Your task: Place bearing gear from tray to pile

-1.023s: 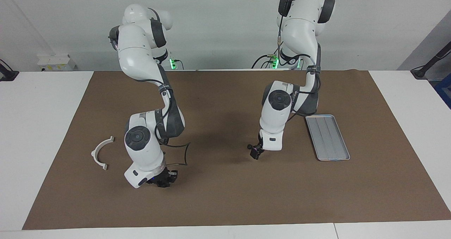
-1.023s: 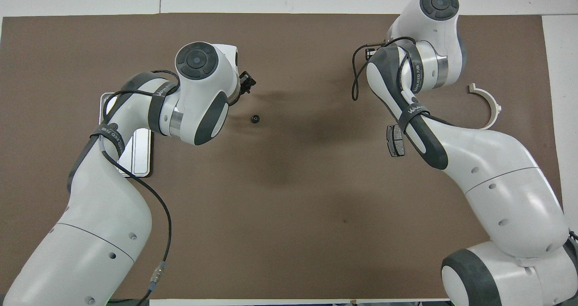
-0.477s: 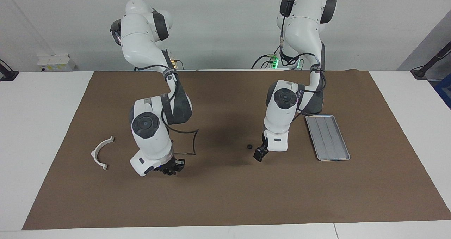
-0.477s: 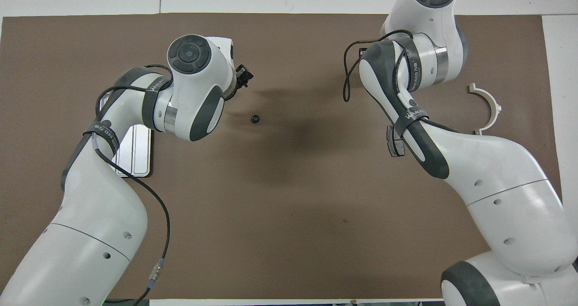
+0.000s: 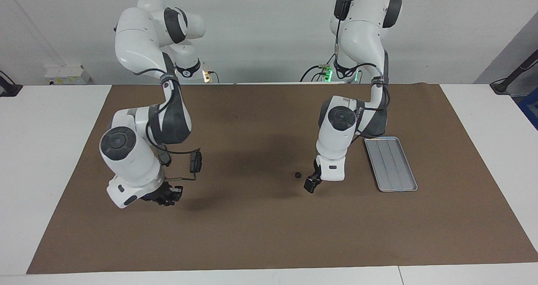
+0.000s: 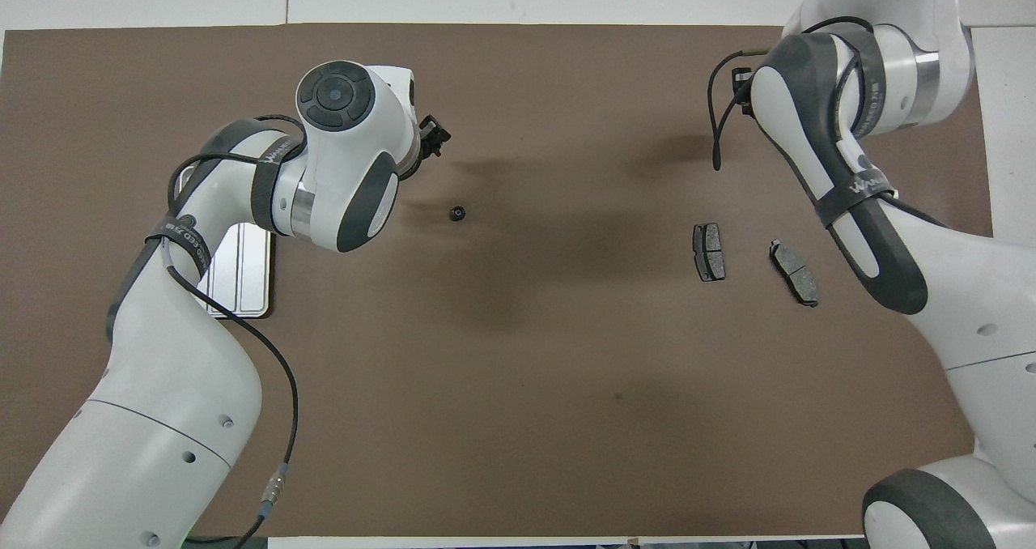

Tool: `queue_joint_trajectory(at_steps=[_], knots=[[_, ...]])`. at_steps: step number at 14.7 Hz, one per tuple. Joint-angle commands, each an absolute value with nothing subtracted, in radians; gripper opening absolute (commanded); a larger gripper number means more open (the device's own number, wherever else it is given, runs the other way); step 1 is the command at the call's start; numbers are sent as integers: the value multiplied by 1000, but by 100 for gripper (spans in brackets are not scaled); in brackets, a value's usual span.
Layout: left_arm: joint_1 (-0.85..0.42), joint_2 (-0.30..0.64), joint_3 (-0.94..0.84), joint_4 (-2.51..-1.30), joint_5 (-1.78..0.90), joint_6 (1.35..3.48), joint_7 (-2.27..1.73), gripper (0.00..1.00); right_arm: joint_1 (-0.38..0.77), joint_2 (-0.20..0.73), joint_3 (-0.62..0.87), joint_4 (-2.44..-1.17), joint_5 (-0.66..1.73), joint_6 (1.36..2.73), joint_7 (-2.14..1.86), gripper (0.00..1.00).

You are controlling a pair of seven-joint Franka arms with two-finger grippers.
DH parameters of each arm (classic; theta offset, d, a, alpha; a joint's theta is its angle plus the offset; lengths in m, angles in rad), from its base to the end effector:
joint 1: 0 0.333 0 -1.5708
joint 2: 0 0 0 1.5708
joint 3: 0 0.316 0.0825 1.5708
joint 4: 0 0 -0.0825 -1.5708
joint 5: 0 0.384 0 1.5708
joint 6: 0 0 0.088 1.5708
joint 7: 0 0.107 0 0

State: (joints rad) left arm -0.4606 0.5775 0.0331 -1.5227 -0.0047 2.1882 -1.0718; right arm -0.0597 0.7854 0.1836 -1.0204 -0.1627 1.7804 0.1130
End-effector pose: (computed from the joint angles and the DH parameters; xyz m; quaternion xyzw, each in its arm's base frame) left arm 0.6461 -0.2987 0.3313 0.9482 0.3146 0.0370 0.0250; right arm 0.7591 0.0329 0.3850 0.9999 -0.0030 -0.0059 0.0153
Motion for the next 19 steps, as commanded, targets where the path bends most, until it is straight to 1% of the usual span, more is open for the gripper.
queue_joint_trajectory(at_steps=[1, 5, 8, 14, 16, 18, 19], knots=[[-456, 568, 31, -1535, 14, 2178, -1080, 100, -129, 798, 210, -1054, -184, 1856, -1, 0], [-457, 565, 31, -1540, 14, 2180, -1080, 100, -150, 807, 209, -1124, -207, 1980, -37, 0], [-457, 565, 31, -1548, 14, 2184, -1080, 100, -192, 787, 209, -1242, -213, 2120, -41, 0], [-457, 557, 31, -1569, 14, 2200, -1080, 100, -222, 736, 209, -1353, -210, 2193, -61, 0], [-459, 557, 31, -1569, 14, 2200, -1081, 100, -218, 709, 209, -1403, -183, 2241, -63, 0], [-460, 557, 31, -1569, 14, 2197, -1083, 100, -215, 675, 209, -1442, -153, 2249, -60, 0], [-460, 557, 31, -1569, 14, 2195, -1083, 100, -209, 643, 209, -1475, -152, 2249, -57, 0]])
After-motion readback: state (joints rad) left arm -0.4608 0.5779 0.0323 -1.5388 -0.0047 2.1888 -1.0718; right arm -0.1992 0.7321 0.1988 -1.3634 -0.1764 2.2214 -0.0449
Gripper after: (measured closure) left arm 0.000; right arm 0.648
